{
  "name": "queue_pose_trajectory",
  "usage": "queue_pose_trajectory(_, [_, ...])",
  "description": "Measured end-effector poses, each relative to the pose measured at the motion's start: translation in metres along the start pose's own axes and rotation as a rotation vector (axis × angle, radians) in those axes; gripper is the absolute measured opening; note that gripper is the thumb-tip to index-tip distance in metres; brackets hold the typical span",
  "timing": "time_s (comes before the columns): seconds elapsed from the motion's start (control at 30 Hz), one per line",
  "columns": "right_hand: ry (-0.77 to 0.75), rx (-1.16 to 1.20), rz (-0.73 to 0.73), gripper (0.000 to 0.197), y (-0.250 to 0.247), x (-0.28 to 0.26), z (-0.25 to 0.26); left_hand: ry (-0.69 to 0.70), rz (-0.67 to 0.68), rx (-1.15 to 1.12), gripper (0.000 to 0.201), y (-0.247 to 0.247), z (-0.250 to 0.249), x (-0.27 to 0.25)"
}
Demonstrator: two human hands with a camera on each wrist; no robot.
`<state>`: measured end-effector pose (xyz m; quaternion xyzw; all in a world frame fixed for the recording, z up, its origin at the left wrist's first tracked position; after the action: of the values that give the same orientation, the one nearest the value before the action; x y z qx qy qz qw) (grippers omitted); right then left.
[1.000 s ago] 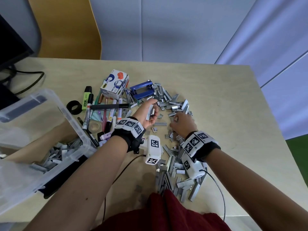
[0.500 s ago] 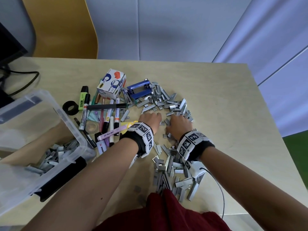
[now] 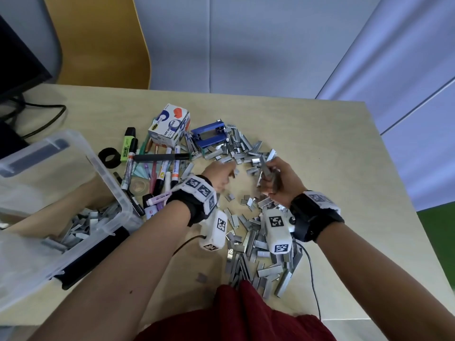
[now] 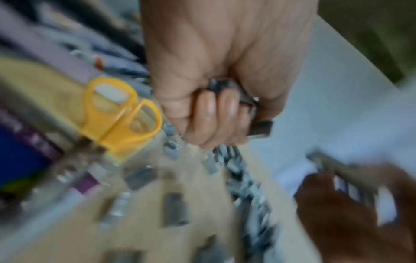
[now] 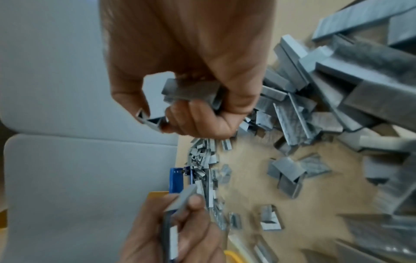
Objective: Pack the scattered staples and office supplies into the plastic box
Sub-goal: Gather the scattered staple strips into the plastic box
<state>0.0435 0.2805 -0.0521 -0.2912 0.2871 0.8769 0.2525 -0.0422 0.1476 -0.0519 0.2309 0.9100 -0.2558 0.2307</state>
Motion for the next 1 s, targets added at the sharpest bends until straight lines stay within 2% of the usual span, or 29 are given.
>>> queue_pose_trajectory(0.07, [-0.014,0.040,0.044,0.019,0.002,-0.006,0.003,-0.090,0.072,-0.379,0.030,-0.007,-0.003,-0.005])
queue_pose_trajectory(0.13, [-0.030,0.033,0.076,0.013,0.006,-0.012,0.005,-0.089,0.088,-0.596,0.029,-0.014,-0.009,-0.009])
queue_pose_trajectory(0.23, [-0.047,0.028,0.147,0.014,0.014,-0.020,0.006,-0.068,0.120,-0.746,0.028,-0.023,-0.018,-0.016])
queue_pose_trajectory(0.4, [-0.056,-0.062,0.194,0.017,0.033,-0.022,0.001,-0.070,0.190,-0.808,0.053,-0.042,-0.026,-0.027])
queue_pose_trajectory(0.47, [-0.067,-0.177,0.152,0.017,0.042,-0.023,-0.001,-0.073,0.186,-0.763,0.050,-0.049,-0.027,-0.033])
queue_pose_trajectory(0.63, [-0.135,-0.471,0.091,0.026,0.080,-0.033,-0.007,-0.029,0.053,-0.550,0.040,-0.081,-0.030,-0.050])
queue_pose_trajectory(0.87, [-0.239,-0.554,0.250,0.026,0.168,-0.060,-0.014,0.239,-0.090,-0.277,0.036,-0.177,-0.045,-0.103])
queue_pose_trajectory(0.93, [-0.257,-0.545,0.286,0.027,0.196,-0.069,-0.020,0.277,-0.146,-0.136,0.035,-0.206,-0.039,-0.113])
queue_pose_trajectory(1.0, [-0.268,-0.540,0.314,0.029,0.220,-0.076,-0.028,0.263,-0.191,0.104,0.035,-0.230,-0.025,-0.116])
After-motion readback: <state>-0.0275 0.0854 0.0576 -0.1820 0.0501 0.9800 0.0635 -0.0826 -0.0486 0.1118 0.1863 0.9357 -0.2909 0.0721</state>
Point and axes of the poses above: each hand's wrist, its own x-axis towards the middle knuckle, its own y-axis out of the palm, z = x × y, the point moved 3 cm from there along x, towards the middle knuckle, and after that the axes turned 13 degrees about -z, right-handed, at the moved point
